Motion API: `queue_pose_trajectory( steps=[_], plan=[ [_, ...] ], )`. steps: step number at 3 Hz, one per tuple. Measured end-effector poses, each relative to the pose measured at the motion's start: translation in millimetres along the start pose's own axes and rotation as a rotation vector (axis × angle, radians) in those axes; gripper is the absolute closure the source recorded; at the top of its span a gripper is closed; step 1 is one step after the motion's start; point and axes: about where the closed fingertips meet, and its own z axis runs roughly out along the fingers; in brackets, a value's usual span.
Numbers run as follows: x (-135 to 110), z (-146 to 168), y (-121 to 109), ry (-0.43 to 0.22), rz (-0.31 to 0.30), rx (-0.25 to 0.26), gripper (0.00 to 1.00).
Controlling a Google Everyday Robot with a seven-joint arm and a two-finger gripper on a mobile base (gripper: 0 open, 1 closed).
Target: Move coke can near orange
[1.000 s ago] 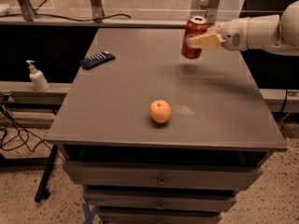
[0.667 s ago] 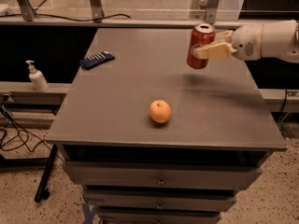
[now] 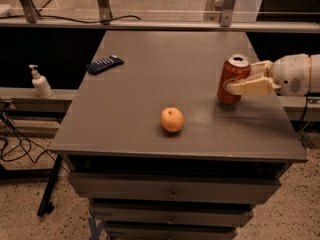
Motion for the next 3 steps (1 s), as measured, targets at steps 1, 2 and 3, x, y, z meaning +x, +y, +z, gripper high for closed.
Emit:
queue_pose_trajectory(
  steps=[1,2,3],
  plan=[
    [15,-10,21,0.013,0.001,-0.053,1.00],
    [3,-15,44,0.003,-0.042,-0.115,1.00],
    [-7,-12,65,0.003,-0.071,-0.168,1.00]
  ],
)
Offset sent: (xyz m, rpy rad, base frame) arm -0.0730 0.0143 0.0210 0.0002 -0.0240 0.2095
